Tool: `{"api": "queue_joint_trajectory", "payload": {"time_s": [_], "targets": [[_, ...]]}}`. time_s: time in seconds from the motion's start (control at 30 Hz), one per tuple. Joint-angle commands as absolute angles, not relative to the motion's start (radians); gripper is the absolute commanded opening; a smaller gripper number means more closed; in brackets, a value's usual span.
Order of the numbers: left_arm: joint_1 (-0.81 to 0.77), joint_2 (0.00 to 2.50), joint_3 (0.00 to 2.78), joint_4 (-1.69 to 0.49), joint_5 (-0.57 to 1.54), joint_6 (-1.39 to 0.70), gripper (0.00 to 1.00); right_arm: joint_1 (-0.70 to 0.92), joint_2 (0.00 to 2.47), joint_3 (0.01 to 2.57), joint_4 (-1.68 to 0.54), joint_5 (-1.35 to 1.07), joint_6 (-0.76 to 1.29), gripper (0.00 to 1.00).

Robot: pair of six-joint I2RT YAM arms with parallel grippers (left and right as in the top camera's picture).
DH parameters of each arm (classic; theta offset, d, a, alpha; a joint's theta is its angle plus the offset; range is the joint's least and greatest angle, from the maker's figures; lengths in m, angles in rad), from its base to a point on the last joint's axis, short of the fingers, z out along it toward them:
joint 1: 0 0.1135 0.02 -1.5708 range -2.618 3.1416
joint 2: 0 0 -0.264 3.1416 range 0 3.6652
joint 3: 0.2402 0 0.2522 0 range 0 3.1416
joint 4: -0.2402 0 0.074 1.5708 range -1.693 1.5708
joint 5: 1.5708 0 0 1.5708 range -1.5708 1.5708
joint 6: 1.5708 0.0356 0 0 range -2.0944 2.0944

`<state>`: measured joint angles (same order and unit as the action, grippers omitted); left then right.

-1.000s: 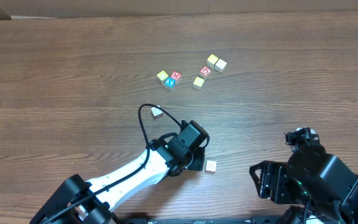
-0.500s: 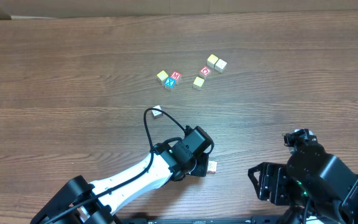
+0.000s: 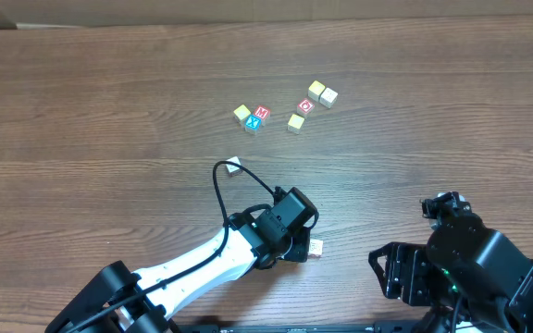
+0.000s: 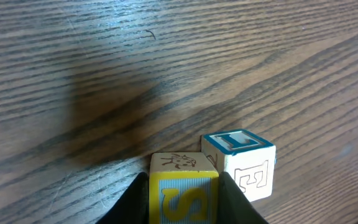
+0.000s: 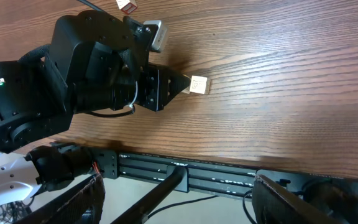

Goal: Flip 3 blocks
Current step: 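Carry the S block with the left gripper beside the L block, lower it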

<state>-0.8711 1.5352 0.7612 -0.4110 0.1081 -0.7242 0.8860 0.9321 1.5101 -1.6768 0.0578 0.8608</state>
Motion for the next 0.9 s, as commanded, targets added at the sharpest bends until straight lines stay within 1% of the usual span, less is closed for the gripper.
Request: {"api": "queue_joint_trajectory", "payload": {"time_s": [0.0,0.3,0.4,0.5,0.87], "targets": [[-0.872,1.517,0.752,-0.41,0.093,-0.733,0.23,0.89,0.93,1.525,-1.674,0.053,0.865,0.77],[-0.872,1.517,0.752,-0.41,0.094,-0.734,0.27,0.89,0.93,1.525,-1.675,0.05,0.865,0.77],[-0.872,1.517,0.752,-0.41,0.094,-0.734,0.33,0.89,0.93,1.526,-1.676,0.05,0.865,0.77],[-0.872,1.517,0.752,-0.41,0.094,-0.734,0.35,0.89,0.93,1.525,-1.678,0.05,0.865,0.77],[-0.872,1.517,0.752,-0.379,0.099,-0.734,0.35,0.89,0.93,1.525,-1.678,0.05,0.864,0.77]]}}
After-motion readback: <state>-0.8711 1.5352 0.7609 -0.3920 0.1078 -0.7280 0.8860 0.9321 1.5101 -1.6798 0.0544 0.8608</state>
